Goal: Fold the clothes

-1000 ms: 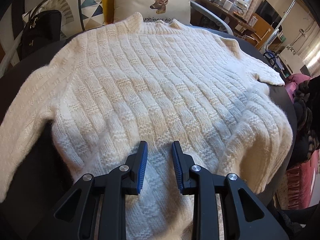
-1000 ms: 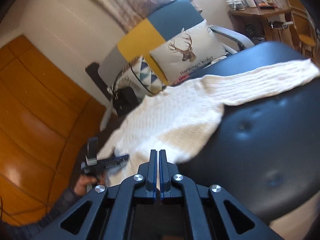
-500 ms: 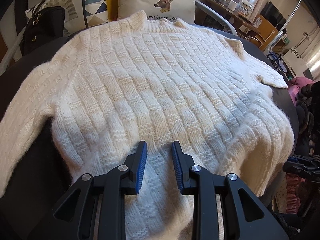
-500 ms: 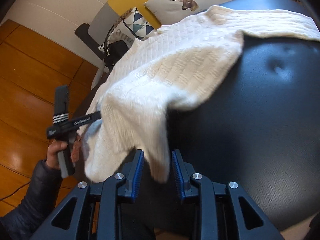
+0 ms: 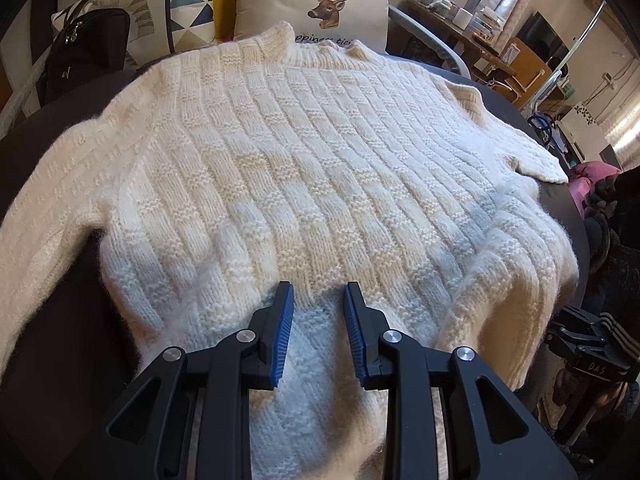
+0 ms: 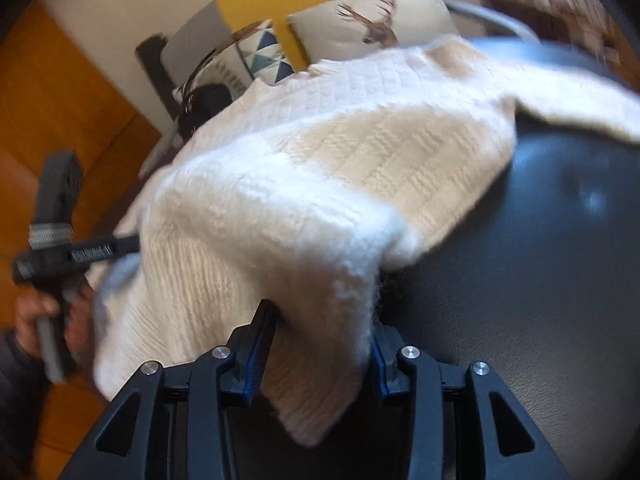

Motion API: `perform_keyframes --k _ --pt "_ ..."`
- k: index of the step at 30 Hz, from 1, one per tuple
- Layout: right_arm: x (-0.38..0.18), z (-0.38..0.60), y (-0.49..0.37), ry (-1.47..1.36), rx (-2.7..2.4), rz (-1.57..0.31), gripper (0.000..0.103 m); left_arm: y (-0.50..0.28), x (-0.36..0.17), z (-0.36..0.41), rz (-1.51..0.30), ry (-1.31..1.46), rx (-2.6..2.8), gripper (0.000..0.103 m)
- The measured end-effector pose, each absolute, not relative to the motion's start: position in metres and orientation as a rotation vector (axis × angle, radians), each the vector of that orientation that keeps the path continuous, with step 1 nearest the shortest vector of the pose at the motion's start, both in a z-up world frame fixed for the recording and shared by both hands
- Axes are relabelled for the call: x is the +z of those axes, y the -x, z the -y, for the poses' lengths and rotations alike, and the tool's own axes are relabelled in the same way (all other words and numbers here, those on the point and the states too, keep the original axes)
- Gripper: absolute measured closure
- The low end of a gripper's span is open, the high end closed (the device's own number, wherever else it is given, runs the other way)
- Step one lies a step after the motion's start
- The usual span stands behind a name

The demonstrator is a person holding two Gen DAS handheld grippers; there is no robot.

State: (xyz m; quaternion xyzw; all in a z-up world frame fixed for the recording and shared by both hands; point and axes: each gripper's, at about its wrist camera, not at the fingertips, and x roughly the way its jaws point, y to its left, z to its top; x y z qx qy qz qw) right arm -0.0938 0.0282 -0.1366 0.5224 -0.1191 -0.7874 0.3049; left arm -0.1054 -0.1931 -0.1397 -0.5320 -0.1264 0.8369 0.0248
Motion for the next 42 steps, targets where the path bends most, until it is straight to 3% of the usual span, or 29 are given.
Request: perform_keyframes --k 5,9,11,17,26,35,42 --pt "-0.132 -0.018 0.094 -1.400 -2.059 0.191 0.052 0.105 -0.139 0.192 0.391 1.647 2.594 0.075" --pt "-0.128 -0.009 0.084 -1.433 -2.087 0.079 0.055 0.105 -0.139 0.192 0.395 1.653 2.601 0.075" --pt "-0.128 -0.015 0.086 -1.465 -2.060 0.143 0.097 0.106 -0.138 0.190 0.387 1.664 2.601 0.075" --pt "-0.115 -0.048 0.072 -1.413 -2.042 0.351 0.097 0.106 -0.136 0.185 0.338 1.680 2.603 0.075" --pt "-0.040 -0.100 0.036 -1.195 -1.916 0.542 0.097 0.108 -0.132 0.190 0.343 1.690 2.529 0.075" --pt "-0.108 -0.117 0.032 -1.592 -1.899 0.451 0.096 0.113 -0.131 0.189 0.279 1.710 2.500 0.075" --pt "-0.100 -0.141 0.042 -1.668 -1.964 0.393 0.086 0.114 -0.133 0.185 0.257 1.719 2.503 0.075"
